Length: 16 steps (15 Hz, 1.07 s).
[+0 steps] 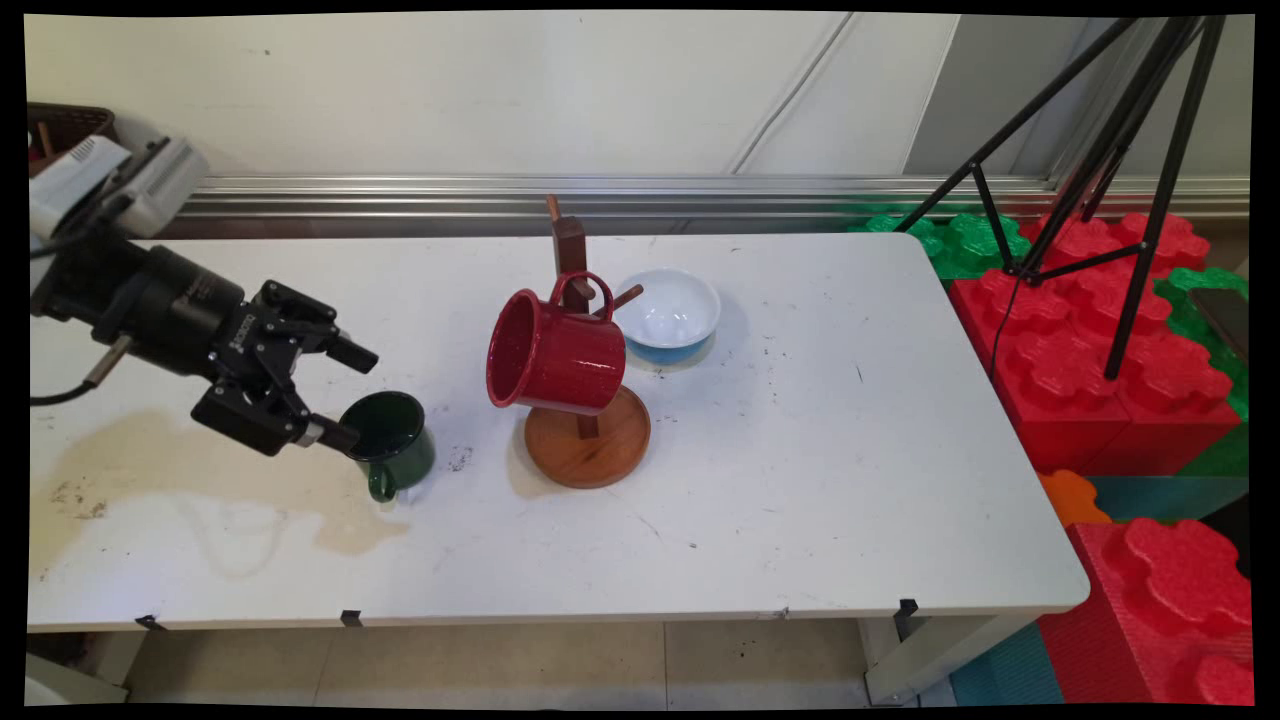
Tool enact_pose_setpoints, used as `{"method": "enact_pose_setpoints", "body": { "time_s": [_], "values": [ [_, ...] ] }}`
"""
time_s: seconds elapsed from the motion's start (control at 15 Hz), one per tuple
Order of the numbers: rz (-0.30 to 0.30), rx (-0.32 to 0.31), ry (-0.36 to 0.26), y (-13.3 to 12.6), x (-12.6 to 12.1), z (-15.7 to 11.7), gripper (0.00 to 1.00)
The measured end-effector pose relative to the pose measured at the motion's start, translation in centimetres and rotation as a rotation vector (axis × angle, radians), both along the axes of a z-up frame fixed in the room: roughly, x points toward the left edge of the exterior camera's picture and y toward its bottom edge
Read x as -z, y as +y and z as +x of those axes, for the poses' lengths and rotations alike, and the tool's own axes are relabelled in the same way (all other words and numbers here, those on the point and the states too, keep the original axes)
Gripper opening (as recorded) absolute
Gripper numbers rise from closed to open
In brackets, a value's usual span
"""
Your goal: Pick up the red mug from the rack
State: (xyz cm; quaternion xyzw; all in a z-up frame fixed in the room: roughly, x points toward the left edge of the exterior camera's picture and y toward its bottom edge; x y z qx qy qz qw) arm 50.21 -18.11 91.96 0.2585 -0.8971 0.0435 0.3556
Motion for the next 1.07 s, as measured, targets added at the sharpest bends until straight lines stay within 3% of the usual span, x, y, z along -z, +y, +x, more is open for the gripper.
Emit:
{"method": "enact_pose_setpoints", "body": {
  "time_s": [1.07],
  "values": [
    [-0.012,-0.016,0.162,-1.2,-3.2,-3.1,1.00]
  ]
}}
